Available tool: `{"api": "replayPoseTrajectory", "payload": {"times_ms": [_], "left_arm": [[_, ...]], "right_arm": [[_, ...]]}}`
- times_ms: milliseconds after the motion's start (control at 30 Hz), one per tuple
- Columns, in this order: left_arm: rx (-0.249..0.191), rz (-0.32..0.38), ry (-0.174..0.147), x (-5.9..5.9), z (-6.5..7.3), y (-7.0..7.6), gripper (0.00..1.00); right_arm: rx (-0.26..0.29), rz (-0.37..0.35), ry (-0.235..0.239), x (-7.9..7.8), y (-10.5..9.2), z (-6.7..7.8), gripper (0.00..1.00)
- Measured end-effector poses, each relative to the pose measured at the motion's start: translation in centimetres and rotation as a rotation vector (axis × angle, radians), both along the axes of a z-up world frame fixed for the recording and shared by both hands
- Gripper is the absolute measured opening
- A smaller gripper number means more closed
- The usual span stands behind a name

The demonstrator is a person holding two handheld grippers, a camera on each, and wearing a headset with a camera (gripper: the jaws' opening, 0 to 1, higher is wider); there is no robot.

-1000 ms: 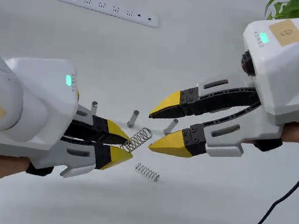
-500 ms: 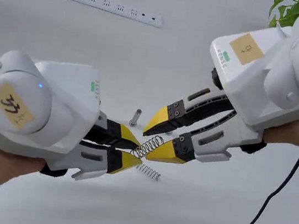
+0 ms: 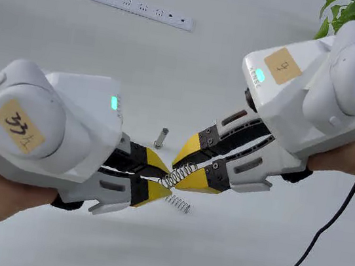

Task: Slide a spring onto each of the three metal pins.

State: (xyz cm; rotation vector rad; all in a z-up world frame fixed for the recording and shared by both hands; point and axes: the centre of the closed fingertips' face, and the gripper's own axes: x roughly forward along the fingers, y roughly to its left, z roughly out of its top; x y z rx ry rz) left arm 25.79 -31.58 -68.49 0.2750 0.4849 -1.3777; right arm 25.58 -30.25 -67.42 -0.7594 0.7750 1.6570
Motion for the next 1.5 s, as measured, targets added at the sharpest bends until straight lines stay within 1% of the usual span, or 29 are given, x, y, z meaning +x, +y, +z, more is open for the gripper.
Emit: {"api": "replayPoseTrajectory", "payload": {"times_ms": [233, 500, 600, 700, 1167, 1233, 1367, 1433, 1500], "left_arm": [[-0.002, 0.002, 0.001, 0.0, -0.1, 0.1, 0.07], [-0.012, 0.006, 0.001, 0.1, -0.2, 0.1, 0.07], [-0.013, 0.004, -0.01, 0.1, -0.2, 0.2, 0.07], [-0.016, 0.005, -0.013, 0.1, -0.2, 0.2, 0.07], [-0.038, 0.011, -0.009, -0.1, -0.3, 0.4, 0.07], [-0.041, 0.015, -0.014, 0.0, -0.3, 0.5, 0.08], [-0.054, 0.027, -0.014, 0.0, -0.2, 0.7, 0.13], [-0.054, 0.036, -0.019, 0.2, -0.3, 1.0, 0.15], [-0.055, 0.047, -0.016, 0.2, -0.4, 1.4, 0.16]], "right_arm": [[0.0, -0.002, 0.001, 0.0, 0.0, -0.1, 0.07], [-0.002, 0.012, -0.01, 0.0, 0.1, -0.2, 0.07], [-0.005, 0.019, -0.017, 0.0, 0.1, -0.2, 0.06], [-0.008, 0.02, -0.019, -0.2, 0.2, -0.2, 0.06], [-0.02, 0.019, -0.009, -0.3, 0.4, -0.3, 0.06], [-0.019, 0.021, -0.011, -0.3, 0.6, -0.3, 0.06], [-0.021, 0.026, -0.009, -0.3, 0.8, -0.2, 0.06], [-0.022, 0.024, -0.008, -0.2, 0.9, -0.2, 0.06], [-0.023, 0.025, -0.01, -0.1, 1.0, -0.1, 0.06]]}}
